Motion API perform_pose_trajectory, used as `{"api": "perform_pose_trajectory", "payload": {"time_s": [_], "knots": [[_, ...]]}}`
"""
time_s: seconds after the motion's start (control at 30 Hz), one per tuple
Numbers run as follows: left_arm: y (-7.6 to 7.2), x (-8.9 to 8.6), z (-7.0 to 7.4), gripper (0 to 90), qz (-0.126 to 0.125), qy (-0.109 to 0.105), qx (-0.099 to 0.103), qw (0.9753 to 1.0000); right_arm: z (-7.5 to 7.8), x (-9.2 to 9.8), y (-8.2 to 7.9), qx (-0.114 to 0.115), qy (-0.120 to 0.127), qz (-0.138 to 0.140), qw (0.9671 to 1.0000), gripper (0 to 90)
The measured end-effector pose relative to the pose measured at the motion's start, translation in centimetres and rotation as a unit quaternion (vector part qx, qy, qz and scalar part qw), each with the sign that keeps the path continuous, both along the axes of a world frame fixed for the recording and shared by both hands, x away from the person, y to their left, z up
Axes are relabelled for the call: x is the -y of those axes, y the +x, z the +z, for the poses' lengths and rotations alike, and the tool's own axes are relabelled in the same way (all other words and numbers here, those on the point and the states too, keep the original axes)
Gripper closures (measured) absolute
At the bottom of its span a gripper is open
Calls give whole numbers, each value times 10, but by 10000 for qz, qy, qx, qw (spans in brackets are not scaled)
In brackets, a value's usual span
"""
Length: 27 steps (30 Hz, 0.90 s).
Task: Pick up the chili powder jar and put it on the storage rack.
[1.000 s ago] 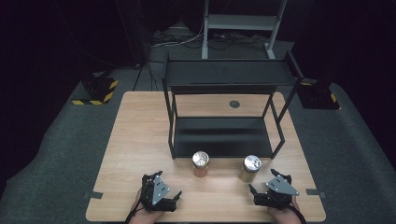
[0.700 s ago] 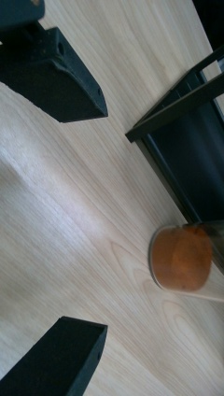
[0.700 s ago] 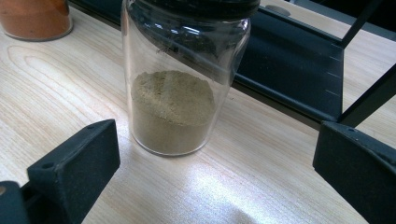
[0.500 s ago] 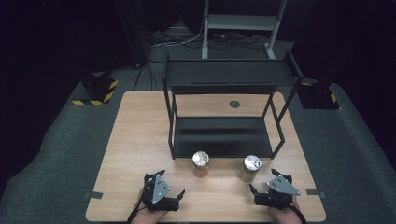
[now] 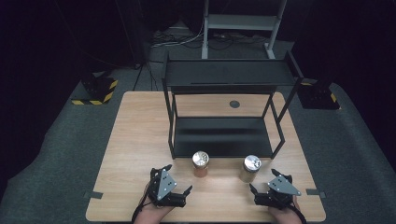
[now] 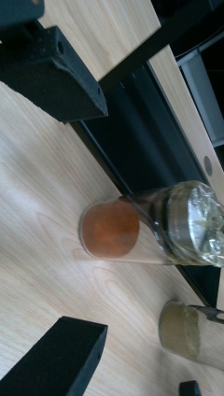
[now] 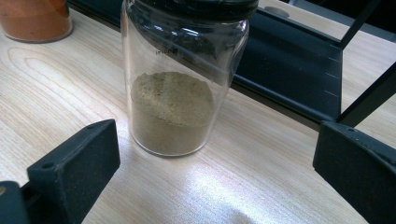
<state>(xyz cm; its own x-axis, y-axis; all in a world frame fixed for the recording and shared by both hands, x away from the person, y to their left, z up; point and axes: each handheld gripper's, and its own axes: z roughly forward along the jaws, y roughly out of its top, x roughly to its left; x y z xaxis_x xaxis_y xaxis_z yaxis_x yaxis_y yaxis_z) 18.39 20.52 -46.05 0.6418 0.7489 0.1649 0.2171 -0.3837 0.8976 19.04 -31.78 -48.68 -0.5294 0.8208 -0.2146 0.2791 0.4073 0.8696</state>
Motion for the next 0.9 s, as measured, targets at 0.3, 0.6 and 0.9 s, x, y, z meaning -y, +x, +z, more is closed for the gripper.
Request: {"api": "perform_pose_trajectory", "payload": {"time_s": [0.3,0.6,0.9], "knots": [[12,6,3,4,-78,-139,-39,9999,0,0,0,-14,19,-10,10000,0],[23,16,5,4,-135,-271,-16,9995,0,0,0,-7,2,6,10000,0],[35,20,3,4,-181,-473,-79,9987,0,1,0,-19,24,1,10000,0]]}}
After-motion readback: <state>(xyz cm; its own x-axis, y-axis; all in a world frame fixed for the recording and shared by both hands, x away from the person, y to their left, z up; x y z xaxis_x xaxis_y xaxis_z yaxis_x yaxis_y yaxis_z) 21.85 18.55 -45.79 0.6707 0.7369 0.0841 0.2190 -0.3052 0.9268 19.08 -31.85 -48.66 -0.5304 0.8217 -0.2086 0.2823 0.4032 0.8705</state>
